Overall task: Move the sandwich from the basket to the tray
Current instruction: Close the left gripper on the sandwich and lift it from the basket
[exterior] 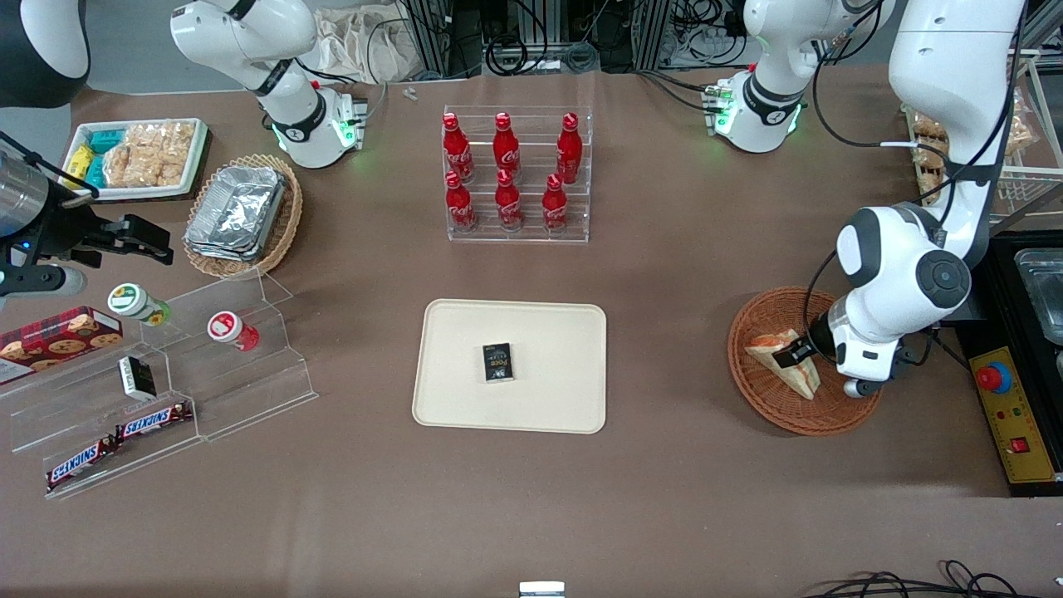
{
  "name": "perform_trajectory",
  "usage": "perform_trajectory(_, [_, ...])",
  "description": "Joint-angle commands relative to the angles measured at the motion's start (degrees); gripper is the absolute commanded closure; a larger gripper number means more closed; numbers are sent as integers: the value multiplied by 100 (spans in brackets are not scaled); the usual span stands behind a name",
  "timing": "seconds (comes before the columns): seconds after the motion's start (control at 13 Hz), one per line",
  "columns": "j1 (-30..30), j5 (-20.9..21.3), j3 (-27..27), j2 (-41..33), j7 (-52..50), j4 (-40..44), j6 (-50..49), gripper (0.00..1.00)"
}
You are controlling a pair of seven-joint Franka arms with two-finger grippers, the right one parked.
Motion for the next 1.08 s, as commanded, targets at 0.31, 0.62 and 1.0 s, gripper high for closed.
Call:
perform_trajectory(0.31, [-7,-109,35,-350,-27,543,-1195,92])
perform_trajectory(0.62, [-6,-101,52,-614,43,2133,-3788,98])
perform_trajectory(1.0, [-59,-57,26,-711,87,3428,-4980,100])
